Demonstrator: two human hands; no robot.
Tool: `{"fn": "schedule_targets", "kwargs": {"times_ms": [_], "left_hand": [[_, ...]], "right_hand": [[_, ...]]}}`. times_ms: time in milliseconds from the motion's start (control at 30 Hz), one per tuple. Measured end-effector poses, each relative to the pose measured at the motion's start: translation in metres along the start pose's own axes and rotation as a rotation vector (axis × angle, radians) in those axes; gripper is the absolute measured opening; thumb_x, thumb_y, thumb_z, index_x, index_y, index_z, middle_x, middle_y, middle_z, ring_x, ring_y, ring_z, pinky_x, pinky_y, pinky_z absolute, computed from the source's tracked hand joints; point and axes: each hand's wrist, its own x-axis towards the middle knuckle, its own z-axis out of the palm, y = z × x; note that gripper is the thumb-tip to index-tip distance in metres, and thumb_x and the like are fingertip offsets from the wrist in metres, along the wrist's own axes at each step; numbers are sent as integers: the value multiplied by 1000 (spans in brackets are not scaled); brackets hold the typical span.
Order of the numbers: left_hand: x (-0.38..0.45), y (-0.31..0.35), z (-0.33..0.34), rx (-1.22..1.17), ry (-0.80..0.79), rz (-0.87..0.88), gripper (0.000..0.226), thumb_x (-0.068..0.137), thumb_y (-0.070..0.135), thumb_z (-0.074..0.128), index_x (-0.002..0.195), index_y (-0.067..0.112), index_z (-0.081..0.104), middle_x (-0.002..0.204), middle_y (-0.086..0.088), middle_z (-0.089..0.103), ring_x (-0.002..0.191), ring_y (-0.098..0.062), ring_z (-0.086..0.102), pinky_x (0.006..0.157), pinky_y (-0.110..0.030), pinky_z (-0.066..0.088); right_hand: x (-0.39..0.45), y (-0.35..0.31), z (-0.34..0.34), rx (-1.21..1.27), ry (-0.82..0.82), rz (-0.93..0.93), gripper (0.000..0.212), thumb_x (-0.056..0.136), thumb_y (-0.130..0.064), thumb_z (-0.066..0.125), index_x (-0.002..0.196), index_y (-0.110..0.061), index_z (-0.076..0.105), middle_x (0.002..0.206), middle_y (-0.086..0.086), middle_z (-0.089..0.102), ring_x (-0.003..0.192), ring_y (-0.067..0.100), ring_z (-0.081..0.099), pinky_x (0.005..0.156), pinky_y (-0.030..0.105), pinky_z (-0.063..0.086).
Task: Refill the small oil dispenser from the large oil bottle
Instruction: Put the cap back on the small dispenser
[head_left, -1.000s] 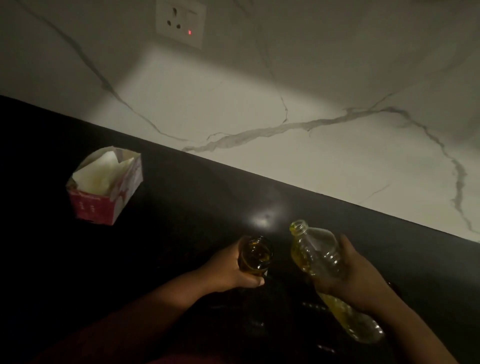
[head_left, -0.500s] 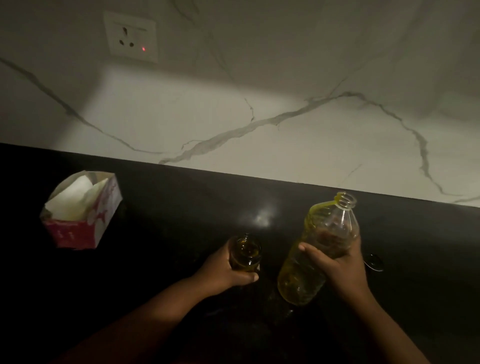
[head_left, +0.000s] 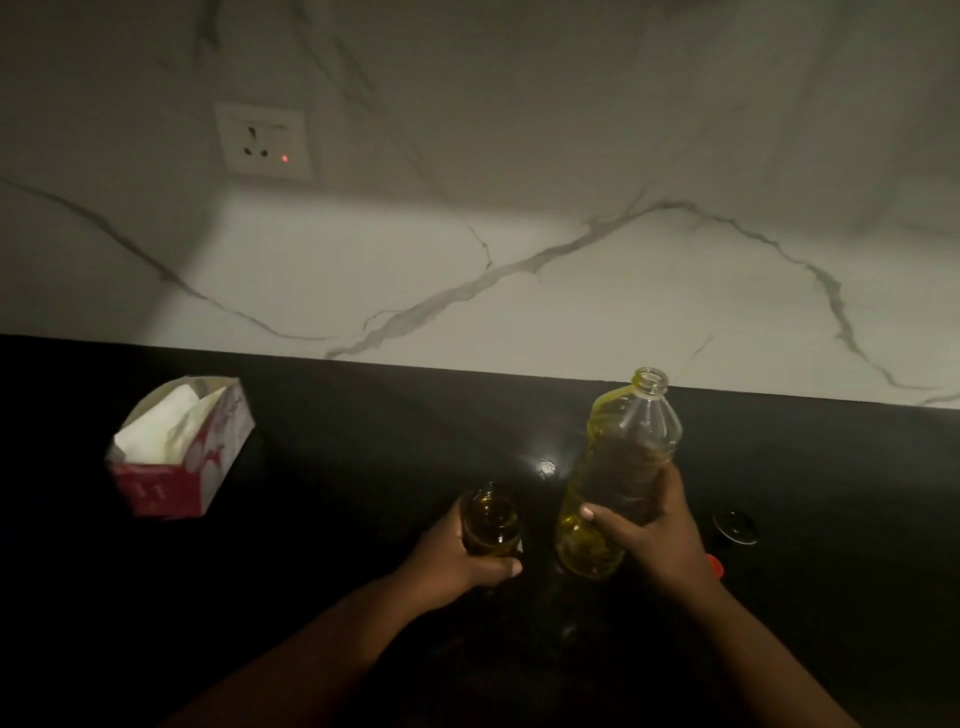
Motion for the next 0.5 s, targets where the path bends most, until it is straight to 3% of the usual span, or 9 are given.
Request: {"fn": "schedule_targets", "kwargs": {"times_ms": [100, 167, 267, 367, 500], "left_hand": [[-3, -3, 7, -7, 62, -1, 66, 62, 14, 89, 117, 26, 53, 104, -2, 73, 101, -13, 69, 84, -28, 56], [-3, -7, 11, -4, 98, 0, 66, 60, 17, 90, 116, 24, 55, 103, -1, 74, 100, -14, 70, 89, -36, 55], [-5, -2, 23, 5, 128, 9, 59, 65, 6, 87, 112, 22, 56, 100, 5, 75, 95, -13, 71, 81, -30, 55], [-5, -2, 32, -27, 120, 7, 58, 63, 3, 87, 112, 13, 57, 97, -6, 74, 89, -23, 72, 70, -38, 60], [-4, -4, 35, -22, 101, -23, 74, 56, 28, 94, 118, 9, 58, 107, -10, 72, 100, -25, 70, 81, -42, 59]], "right_hand": [[-10, 8, -27, 71, 62, -1, 88, 64, -36, 75, 139, -31, 31, 126, -12, 49, 110, 6, 51, 90, 32, 46], [-12, 15, -49, 86, 194, 17, 68, 71, -38, 70, 132, -28, 41, 118, -4, 56, 103, 12, 57, 82, 31, 50], [-9, 38, -93, -51, 386, 70, 44, 79, -28, 73, 116, -27, 49, 103, 1, 60, 90, 15, 62, 65, 24, 50], [4, 73, -128, -219, 369, 169, 56, 72, -26, 79, 118, -28, 48, 113, 3, 57, 95, 17, 60, 84, 40, 53], [18, 100, -143, -283, 215, 238, 85, 59, -24, 87, 131, -26, 41, 125, 6, 49, 108, 23, 57, 96, 45, 49]]}}
